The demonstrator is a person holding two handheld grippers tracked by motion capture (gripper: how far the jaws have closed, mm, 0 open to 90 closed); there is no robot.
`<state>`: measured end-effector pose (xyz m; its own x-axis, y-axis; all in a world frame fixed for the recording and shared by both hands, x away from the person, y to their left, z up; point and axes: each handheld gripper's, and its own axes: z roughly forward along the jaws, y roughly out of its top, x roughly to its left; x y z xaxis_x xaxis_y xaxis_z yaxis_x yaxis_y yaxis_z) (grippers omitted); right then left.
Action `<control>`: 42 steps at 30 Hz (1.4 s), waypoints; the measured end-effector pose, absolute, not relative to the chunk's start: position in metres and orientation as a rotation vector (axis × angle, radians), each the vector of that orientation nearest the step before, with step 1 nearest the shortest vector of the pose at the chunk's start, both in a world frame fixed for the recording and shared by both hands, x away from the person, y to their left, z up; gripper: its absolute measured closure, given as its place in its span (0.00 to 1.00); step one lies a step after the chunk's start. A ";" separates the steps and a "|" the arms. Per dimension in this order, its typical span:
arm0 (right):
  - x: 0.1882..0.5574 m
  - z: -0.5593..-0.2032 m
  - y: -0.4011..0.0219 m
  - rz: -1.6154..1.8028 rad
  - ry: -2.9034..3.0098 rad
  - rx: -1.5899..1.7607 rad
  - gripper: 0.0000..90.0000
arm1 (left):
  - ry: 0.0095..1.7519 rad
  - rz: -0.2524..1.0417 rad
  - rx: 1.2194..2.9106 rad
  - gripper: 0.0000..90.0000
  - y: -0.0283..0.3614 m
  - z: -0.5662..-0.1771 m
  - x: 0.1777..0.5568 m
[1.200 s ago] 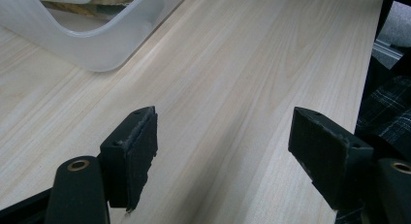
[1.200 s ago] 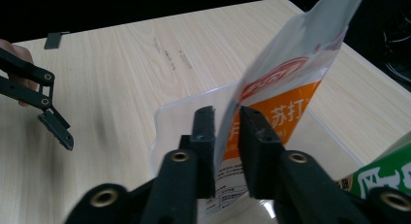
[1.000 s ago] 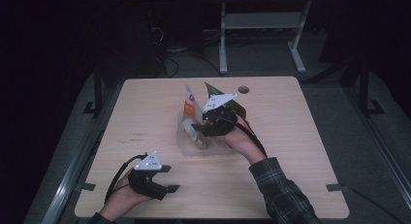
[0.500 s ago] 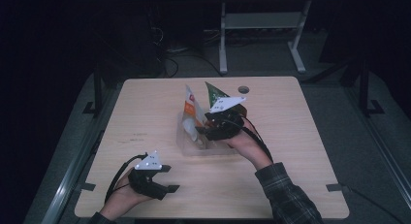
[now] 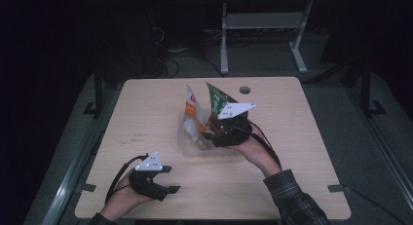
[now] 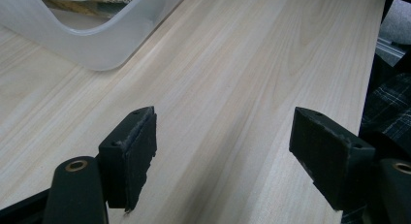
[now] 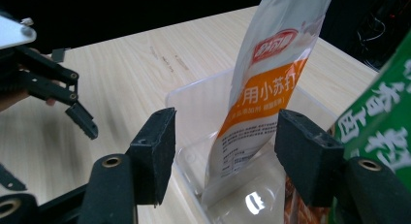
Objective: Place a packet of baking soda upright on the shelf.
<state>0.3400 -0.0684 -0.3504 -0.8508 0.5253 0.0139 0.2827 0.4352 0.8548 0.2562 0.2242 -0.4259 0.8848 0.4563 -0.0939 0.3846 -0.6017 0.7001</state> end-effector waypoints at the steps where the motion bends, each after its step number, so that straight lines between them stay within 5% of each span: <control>1: 0.337 -0.352 -0.072 1.376 2.438 0.691 0.43 | 0.598 0.118 2.283 0.27 0.224 -0.426 0.256; 42: 0.270 -0.412 -0.153 1.295 2.502 0.665 0.31 | 0.518 0.135 2.323 0.23 0.225 -0.436 0.258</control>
<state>0.2701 -0.1534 -0.4117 -0.8657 0.5005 -0.0087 0.2818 0.5016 0.8179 0.2581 0.2251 -0.4359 0.9130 0.4045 -0.0538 0.3264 -0.6449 0.6910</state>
